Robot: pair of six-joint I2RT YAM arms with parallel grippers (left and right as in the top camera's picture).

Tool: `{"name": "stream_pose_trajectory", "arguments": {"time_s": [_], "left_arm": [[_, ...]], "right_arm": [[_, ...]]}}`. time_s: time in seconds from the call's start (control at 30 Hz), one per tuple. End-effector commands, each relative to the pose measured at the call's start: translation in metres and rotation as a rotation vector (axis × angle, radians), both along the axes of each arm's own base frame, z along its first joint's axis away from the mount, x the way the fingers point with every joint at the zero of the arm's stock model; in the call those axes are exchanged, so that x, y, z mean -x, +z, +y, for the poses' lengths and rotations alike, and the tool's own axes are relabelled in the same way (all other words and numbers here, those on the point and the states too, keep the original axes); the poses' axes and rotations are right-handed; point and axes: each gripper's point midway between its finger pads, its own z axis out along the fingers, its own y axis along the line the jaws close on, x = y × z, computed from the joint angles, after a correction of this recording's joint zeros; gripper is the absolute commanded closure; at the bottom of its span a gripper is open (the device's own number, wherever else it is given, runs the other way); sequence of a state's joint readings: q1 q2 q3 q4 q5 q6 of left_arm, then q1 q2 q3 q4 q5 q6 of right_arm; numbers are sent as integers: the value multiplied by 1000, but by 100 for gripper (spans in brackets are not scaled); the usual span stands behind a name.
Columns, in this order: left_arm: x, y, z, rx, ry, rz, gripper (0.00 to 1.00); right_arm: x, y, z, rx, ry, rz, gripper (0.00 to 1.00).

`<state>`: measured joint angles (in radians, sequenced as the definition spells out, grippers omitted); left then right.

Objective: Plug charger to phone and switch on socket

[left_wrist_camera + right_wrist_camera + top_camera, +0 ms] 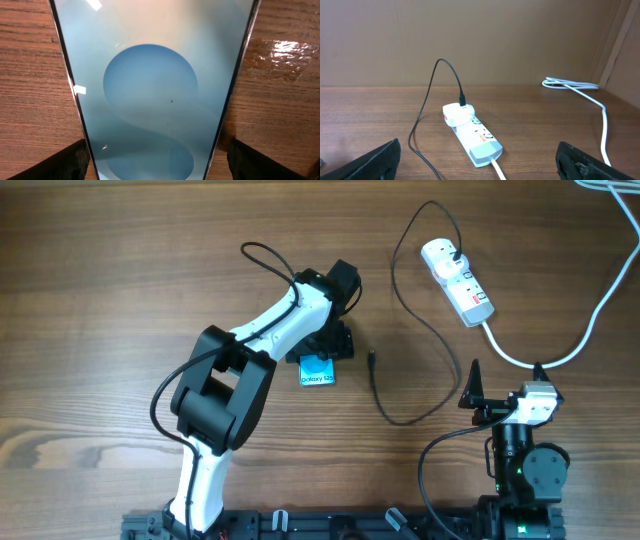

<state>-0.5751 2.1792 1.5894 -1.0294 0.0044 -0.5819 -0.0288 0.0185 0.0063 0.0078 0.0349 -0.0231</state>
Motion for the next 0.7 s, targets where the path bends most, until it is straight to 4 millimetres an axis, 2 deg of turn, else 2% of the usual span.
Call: {"name": "stream_pose_trajectory", "arguments": {"time_s": [0.0,0.1,0.17,0.27,0.47,0.67], "left_arm": [[2,-10,23,-97,14,0,9],[2,-10,23,-97,14,0,4],[2,-10,23,-96,15,-1,5],[1,-10,24,-96,18,-1,12],[-1,-11,27,-86,34,1,12],[-1,-11,20,-46,38,12,16]], "right_arm": [[0,1,-1,-12,-6,-7,0],[0,1,-1,-12,-6,-7,0],[0,1,-1,-12,-6,-7,0],[0,1,-1,-12,-6,-7,0],[0,1,-1,-12,-6,-7,0],[0,1,-1,-12,-5,-7,0]]}}
